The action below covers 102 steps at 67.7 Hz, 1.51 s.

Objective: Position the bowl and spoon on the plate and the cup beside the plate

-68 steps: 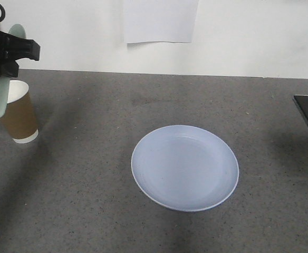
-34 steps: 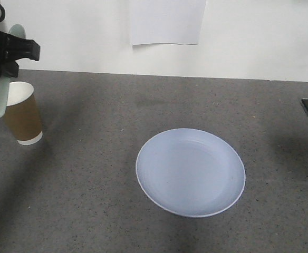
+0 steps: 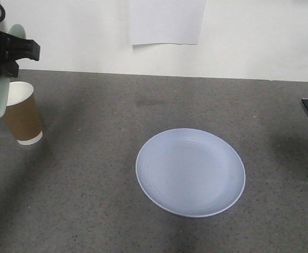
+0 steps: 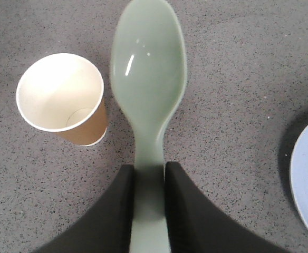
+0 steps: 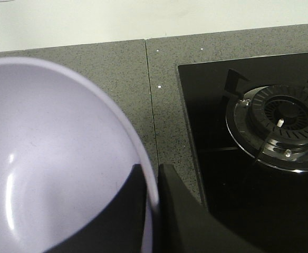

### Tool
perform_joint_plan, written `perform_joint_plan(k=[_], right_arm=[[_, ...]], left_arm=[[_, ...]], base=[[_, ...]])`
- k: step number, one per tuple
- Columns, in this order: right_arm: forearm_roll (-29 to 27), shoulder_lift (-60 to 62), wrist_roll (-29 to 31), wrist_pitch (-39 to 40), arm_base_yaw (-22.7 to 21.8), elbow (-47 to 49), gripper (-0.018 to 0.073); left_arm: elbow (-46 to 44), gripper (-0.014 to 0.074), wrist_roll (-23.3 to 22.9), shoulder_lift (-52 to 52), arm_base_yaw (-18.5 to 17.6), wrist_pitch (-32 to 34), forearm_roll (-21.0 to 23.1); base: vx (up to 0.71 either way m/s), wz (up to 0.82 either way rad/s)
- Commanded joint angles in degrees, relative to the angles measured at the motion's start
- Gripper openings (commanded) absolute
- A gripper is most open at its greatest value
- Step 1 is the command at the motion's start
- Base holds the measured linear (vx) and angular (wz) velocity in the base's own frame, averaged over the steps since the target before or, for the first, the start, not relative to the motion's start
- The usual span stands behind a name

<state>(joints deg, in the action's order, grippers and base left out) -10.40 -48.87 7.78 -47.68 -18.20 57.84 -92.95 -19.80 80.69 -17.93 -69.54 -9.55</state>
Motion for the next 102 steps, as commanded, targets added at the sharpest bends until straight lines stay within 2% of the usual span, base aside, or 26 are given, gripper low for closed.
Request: perform_joint_plan(k=[1,102], right_arm=[[-0.39,0.40,0.38,3.75,-0.21,1.56,-0.0006],[-0.69,0.40,0.39,3.18,-0.21,1.56,-0.0006]], left_arm=[[-1.39,-0.0006,-0.12,-1.67,0.05,2.45,-0.55],[-1.39,-0.0006,-0.12,-1.67,0.05,2.45,-0.55]], base=[[0.00,0.00],[0.00,0.00]])
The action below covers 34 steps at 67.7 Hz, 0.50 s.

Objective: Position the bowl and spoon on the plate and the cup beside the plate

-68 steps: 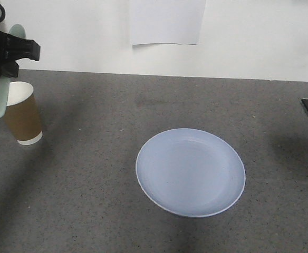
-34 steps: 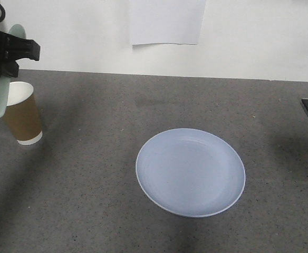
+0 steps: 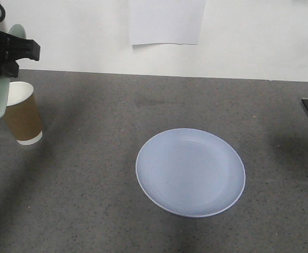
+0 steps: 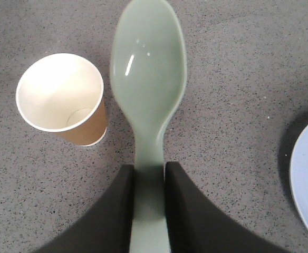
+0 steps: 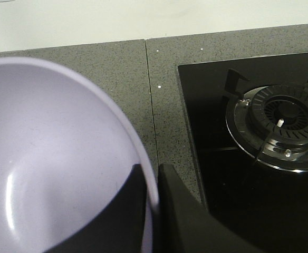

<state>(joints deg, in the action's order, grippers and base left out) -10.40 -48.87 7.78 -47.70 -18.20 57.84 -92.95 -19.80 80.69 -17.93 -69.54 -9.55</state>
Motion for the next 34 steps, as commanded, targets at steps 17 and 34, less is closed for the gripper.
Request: perform_joint_plan(k=[17,34], right_arm=[[-6.24,-1.05,4.77,1.51,-0.21,1.56,-0.0006],[-20.38,-8.02,15.23,-0.09,-0.15,1.56,-0.0004]], left_arm=[[-1.39,-0.0006,-0.12,-1.67,0.05,2.45,-0.55],[-1.39,-0.0006,-0.12,-1.67,0.05,2.45,-0.55]], base=[[0.00,0.00],[0.00,0.00]])
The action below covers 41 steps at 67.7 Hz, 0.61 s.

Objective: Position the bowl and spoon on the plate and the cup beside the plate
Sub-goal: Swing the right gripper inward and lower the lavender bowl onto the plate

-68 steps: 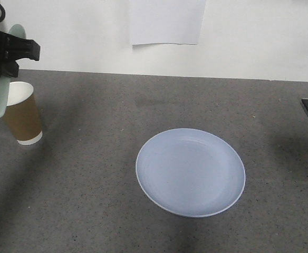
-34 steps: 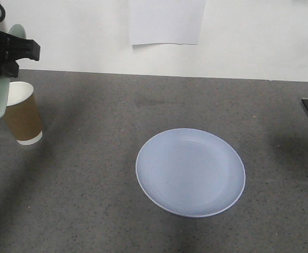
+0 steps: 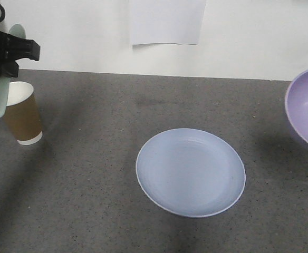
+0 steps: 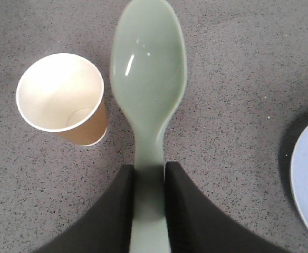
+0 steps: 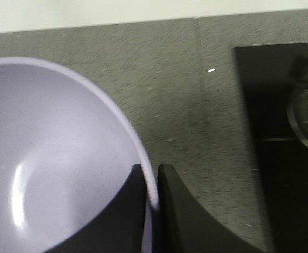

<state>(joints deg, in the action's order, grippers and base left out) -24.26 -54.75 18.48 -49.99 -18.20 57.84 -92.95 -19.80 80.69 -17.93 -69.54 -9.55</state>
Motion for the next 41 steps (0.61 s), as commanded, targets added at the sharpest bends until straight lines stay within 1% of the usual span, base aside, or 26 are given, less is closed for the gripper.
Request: perform_joint_plan(k=[1,4,8,17,19,31,38,41], right_arm=[[-7.08,-2.64,5.05,2.01,0.03,1.56,-0.0003],[-7.97,-4.38,6.02,1.81,1.24,1.56,-0.0003],[-7.72,-6.17,6.33,2.07,3.45,1.56,-0.0003],[-5.75,-11.20,5.75,4.07,11.71,1.56,-0.0003],[-5.15,-12.72,5.13,5.01,14.20,1.56,-0.0003],[0.51,-19.58,-1.32,11.42,24.65,1.56,-0.0003],[3.03,-23.45,-4.59,15.11,29.46,1.56,-0.0003],[3.58,-24.71,-5.66,16.29,30.83,1.56,-0.0003]], left_arm=[[-1.39,-0.0006,-0.12,-1.67,0.05,2.45,-0.55],[-1.39,-0.0006,-0.12,-1.67,0.05,2.45,-0.55],[-1.39,-0.0006,-0.12,-1.67,0.05,2.45,-0.55],[-1.39,-0.0006,-0.12,-1.67,0.05,2.45,-0.55],[-1.39,-0.0006,-0.12,-1.67,0.05,2.45,-0.55],[-1.39,-0.0006,-0.12,-1.67,0.05,2.45,-0.55],[-1.39,-0.0006,-0.12,-1.67,0.05,2.45,-0.55],[-1.39,-0.0006,-0.12,-1.67,0.05,2.45,-0.55]], base=[[0.00,0.00],[0.00,0.00],[0.00,0.00],[0.00,0.00],[0.00,0.00],[0.00,0.00],[0.00,0.00],[0.00,0.00]])
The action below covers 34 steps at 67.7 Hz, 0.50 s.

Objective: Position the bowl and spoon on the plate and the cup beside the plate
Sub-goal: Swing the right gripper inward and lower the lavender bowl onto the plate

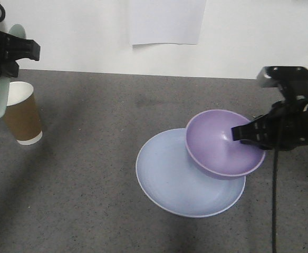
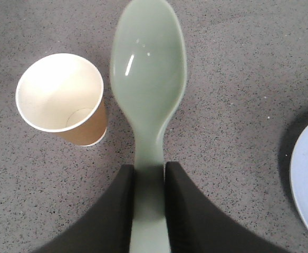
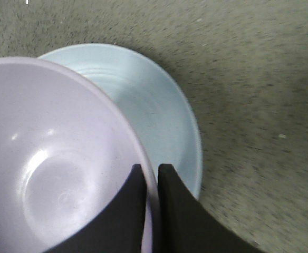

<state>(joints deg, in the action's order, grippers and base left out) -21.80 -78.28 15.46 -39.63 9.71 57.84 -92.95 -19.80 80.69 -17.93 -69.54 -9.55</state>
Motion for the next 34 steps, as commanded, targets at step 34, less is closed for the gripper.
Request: perform_joint_plan(k=[34], right_arm=[[2.25,-11.43,-5.06,11.46,7.51,1.62,-0.0003]], left_arm=[[-1.39,-0.0006,-0.12,-1.67,0.05,2.45,-0.55]], base=[[0.00,0.00]])
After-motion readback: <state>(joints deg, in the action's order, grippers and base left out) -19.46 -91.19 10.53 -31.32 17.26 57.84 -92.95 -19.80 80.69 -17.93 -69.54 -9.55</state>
